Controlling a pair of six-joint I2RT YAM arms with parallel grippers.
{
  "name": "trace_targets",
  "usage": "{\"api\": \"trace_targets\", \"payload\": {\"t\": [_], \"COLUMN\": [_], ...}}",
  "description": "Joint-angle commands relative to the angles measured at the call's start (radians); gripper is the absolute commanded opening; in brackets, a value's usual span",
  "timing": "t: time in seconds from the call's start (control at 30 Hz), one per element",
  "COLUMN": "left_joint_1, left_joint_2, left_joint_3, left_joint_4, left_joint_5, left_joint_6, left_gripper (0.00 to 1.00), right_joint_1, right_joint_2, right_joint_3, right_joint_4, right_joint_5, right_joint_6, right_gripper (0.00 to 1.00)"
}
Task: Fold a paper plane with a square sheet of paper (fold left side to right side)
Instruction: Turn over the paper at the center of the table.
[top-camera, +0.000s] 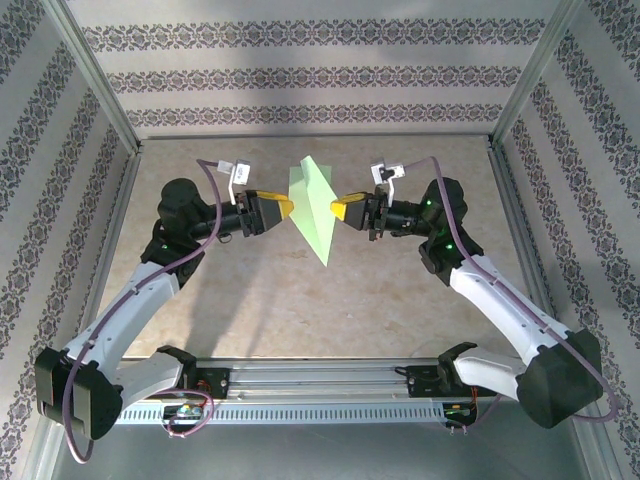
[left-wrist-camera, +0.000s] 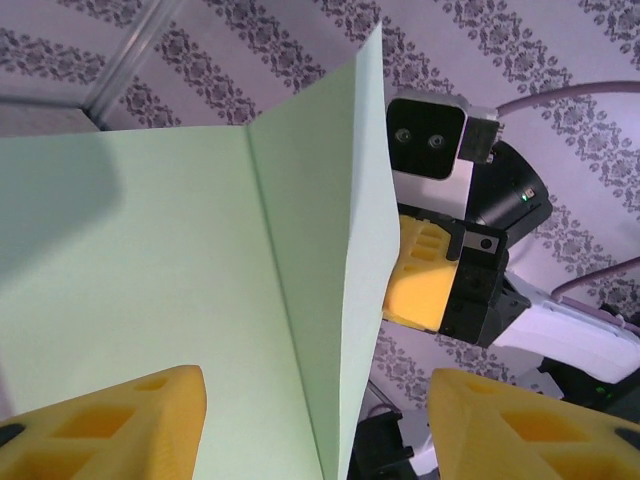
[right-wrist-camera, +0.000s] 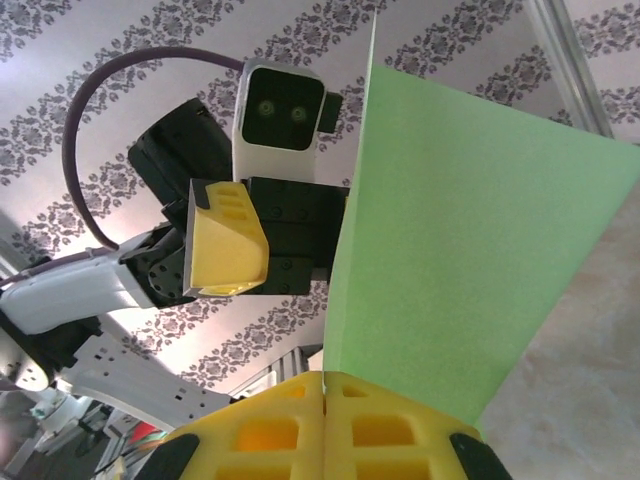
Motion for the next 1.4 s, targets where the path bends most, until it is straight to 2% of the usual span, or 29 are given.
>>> {"api": "trace_targets", "payload": {"t": [0.0, 0.17, 0.33, 0.67, 0.8, 0.93, 1.07, 1.2, 1.27, 1.37], "left_joint_1": [-0.023, -0.052, -0.081, -0.093, -0.093, -0.094, -0.095, -0.097, -0.097, -0.098], "left_joint_2": [0.008, 0.039, 0.062, 0.060, 0.055, 0.051, 0.049, 0.051, 0.051, 0.052], "left_joint_3": [0.043, 0.056, 0.074, 0.079, 0.077, 0.074, 0.070, 0.073, 0.074, 0.077], "left_joint_4": [0.022, 0.026, 0.011, -0.022, -0.024, -0.018, -0.001, 0.006, 0.006, 0.003], "left_joint_5": [0.014, 0.007, 0.003, -0.035, -0.045, -0.053, -0.060, -0.060, -0.060, -0.061], "left_joint_6": [0.030, 0.036, 0.055, 0.084, 0.086, 0.084, 0.077, 0.072, 0.073, 0.075], "left_gripper": [0.61, 0.58, 0.49, 0.14, 0.05, 0.03, 0.02, 0.02, 0.02, 0.02], "right_joint_1": [0.019, 0.041, 0.052, 0.055, 0.048, 0.025, -0.007, -0.017, -0.008, 0.027], "right_joint_2": [0.015, 0.035, 0.051, 0.056, 0.044, -0.001, -0.088, -0.132, -0.134, -0.122], "right_joint_3": [0.031, 0.037, 0.039, 0.023, 0.013, -0.016, -0.082, -0.143, -0.164, -0.172], "right_joint_4": [0.063, 0.074, 0.085, 0.091, 0.081, 0.050, -0.026, -0.067, -0.062, -0.055], "right_joint_5": [-0.020, -0.017, -0.014, 0.010, 0.027, 0.063, 0.144, 0.173, 0.172, 0.174], "right_joint_6": [0.008, 0.016, 0.024, 0.042, 0.052, 0.043, -0.002, 0.000, 0.013, 0.015], "right_gripper": [0.00, 0.00, 0.00, 0.01, 0.09, 0.22, 0.46, 0.64, 0.72, 0.77]}}
